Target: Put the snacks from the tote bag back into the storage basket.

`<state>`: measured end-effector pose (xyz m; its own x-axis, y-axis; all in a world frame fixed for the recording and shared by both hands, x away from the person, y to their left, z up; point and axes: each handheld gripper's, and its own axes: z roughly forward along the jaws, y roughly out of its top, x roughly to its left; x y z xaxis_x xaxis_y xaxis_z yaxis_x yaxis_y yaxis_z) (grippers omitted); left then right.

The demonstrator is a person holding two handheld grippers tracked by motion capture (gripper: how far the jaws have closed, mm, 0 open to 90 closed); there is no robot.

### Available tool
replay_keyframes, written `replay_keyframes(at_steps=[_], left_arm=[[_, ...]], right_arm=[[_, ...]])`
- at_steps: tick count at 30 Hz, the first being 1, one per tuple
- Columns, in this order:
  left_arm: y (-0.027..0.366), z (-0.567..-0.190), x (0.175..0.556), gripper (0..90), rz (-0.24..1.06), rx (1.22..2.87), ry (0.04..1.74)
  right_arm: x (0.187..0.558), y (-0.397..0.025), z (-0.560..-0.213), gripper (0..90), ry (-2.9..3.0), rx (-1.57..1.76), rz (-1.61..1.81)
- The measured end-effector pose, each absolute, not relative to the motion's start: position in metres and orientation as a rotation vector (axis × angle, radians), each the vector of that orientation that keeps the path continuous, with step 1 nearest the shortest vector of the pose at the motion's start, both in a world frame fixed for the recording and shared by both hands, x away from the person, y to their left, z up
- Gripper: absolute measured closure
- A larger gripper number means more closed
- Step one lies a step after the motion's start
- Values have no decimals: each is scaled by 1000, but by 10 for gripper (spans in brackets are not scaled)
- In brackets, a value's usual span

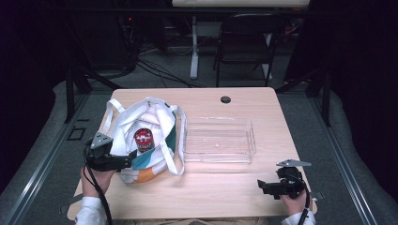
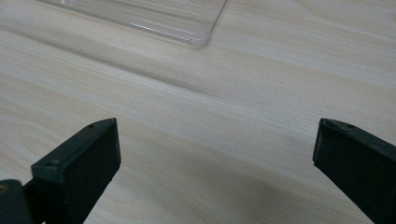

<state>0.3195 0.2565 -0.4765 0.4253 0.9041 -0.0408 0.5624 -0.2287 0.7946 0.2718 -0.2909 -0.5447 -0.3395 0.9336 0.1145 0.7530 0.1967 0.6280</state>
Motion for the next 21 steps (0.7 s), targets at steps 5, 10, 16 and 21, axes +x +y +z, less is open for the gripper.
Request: replay_keyframes(at_steps=[5,10,16,21], left_arm=[[253,-469,325,1,551,1932,1236],[252,-457,334,0,548,1936,1221],[249,-441,351,0,525,1949,1226],[246,-429,372,0,477,1930,1287]], right_arm=[[272,-290,-545,10,2182,1602,869],[272,-289,-546,10,2192,1598,865],[273,-288,-547,10,2198,1602,857],[274,-287,-549,10,2199,1603,856]])
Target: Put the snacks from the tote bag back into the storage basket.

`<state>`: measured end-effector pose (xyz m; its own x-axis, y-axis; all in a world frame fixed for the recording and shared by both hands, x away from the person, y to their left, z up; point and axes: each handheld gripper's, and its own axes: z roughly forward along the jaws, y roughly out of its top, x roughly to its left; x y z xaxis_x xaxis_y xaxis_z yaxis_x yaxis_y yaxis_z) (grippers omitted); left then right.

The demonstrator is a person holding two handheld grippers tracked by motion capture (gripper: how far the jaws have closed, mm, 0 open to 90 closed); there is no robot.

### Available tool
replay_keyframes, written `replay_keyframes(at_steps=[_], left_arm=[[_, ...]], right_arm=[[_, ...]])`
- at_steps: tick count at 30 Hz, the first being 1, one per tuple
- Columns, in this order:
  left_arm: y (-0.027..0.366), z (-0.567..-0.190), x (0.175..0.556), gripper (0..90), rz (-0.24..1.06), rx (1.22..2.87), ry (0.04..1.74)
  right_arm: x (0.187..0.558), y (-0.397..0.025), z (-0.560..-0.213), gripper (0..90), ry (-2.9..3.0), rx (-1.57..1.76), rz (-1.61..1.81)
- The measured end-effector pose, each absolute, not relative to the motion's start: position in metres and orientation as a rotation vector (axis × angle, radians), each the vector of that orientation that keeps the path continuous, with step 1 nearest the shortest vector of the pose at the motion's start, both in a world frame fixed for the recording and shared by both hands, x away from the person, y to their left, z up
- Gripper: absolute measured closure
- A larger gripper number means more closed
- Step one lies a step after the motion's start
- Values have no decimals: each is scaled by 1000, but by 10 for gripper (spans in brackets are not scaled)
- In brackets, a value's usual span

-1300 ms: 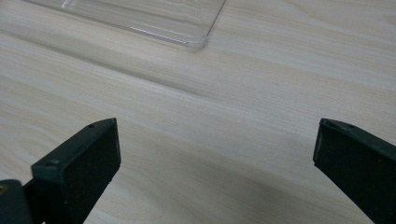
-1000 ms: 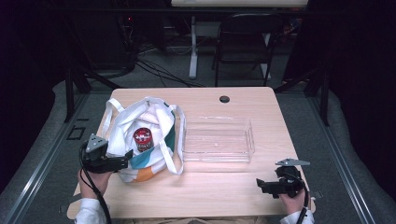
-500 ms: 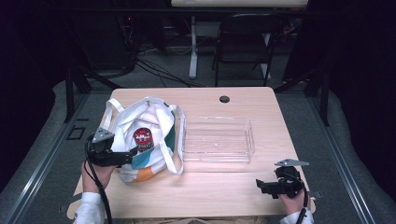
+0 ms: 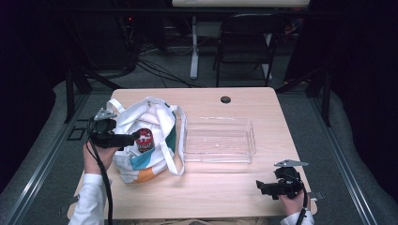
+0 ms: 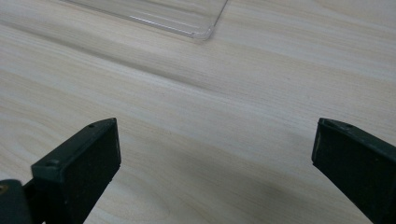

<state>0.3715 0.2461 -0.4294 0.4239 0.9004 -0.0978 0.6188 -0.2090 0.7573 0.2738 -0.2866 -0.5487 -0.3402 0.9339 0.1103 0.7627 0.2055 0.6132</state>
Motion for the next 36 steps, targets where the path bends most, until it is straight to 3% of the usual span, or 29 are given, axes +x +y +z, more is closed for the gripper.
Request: replay_keyframes(at_steps=[22,36], left_arm=[[214,-468,432,4,363,2146,1429],[208,-491,444,3,359,2227,1483]], right_arm=[[275,-285,-550,12,2215,1597,840],[274,-285,-549,12,2214,1594,843]])
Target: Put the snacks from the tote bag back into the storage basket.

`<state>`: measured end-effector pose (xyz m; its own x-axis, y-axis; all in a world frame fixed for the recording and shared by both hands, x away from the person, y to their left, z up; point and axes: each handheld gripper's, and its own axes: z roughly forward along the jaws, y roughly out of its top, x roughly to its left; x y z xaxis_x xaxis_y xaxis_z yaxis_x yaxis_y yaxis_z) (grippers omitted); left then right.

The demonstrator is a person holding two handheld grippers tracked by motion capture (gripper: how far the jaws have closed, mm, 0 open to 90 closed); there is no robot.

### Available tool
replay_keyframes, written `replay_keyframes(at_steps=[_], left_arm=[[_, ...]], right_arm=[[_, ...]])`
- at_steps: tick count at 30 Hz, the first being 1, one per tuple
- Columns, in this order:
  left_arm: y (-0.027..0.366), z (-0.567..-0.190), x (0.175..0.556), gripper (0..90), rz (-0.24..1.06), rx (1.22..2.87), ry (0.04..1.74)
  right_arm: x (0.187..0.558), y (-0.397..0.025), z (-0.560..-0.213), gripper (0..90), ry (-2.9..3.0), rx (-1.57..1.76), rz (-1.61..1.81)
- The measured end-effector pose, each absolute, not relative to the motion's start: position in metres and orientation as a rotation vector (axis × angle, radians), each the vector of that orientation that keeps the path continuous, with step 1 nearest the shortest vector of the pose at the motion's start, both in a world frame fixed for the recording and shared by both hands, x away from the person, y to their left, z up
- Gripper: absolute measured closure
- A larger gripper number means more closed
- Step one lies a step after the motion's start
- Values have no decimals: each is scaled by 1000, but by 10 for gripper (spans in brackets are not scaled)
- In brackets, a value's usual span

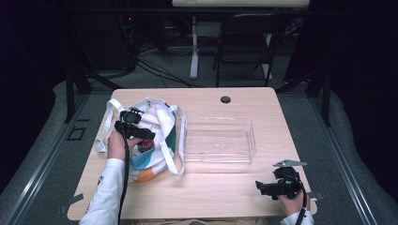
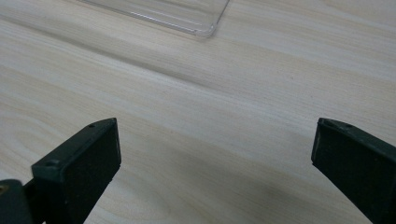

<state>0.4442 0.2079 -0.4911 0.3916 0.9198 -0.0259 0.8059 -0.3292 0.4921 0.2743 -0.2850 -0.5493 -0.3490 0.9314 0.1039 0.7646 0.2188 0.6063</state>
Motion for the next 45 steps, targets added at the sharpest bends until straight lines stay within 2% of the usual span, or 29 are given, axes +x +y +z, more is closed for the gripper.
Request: replay_keyframes(at_steps=[16,21,25,27,29,45], left_arm=[[203,-499,446,77,361,2276,1465],[201,-503,447,143,365,2288,1476],[200,-504,447,155,372,2296,1474],[199,-505,447,226,374,2301,1470],[199,-507,447,244,373,2307,1467],[199,-506,444,261,392,2303,1449]], right_arm=[[274,-285,-549,12,2219,1590,842],[274,-285,-549,12,2220,1583,843],[273,-285,-549,12,2222,1583,845],[273,-285,-548,12,2224,1581,847],[273,-285,-548,12,2221,1582,849],[273,-285,-548,12,2217,1586,847]])
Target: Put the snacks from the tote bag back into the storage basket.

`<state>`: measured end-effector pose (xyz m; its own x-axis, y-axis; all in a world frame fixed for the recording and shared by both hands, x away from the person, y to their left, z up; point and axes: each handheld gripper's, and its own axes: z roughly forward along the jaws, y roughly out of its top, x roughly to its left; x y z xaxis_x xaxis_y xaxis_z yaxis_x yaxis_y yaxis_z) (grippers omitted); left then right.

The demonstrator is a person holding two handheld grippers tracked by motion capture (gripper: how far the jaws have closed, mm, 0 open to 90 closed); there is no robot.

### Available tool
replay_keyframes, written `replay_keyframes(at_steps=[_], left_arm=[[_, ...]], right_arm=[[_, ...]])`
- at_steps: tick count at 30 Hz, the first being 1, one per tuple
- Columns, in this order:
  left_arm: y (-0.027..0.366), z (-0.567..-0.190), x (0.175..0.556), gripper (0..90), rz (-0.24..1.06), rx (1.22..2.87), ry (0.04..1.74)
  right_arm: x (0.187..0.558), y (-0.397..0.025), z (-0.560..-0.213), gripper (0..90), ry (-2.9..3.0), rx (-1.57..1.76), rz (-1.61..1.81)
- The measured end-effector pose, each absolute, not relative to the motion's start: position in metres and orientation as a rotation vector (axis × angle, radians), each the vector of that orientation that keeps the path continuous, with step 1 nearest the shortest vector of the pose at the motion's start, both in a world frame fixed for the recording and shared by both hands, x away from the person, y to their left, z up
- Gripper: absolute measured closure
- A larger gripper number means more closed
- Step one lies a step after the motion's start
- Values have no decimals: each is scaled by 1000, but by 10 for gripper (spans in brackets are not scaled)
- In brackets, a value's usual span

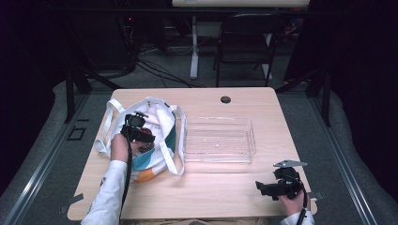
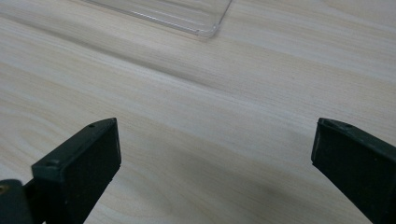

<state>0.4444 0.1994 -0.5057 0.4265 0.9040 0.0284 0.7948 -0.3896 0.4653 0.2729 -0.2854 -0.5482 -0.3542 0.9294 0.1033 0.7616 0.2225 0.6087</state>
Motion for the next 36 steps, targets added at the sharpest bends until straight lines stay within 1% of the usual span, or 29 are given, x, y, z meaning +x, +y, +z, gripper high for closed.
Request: replay_keyframes(at_steps=[26,36], left_arm=[[203,-486,438,262,423,2261,1423],[210,-471,436,262,390,2215,1408]], right_arm=[[273,-286,-548,13,2221,1594,849],[274,-286,-550,13,2218,1594,846]])
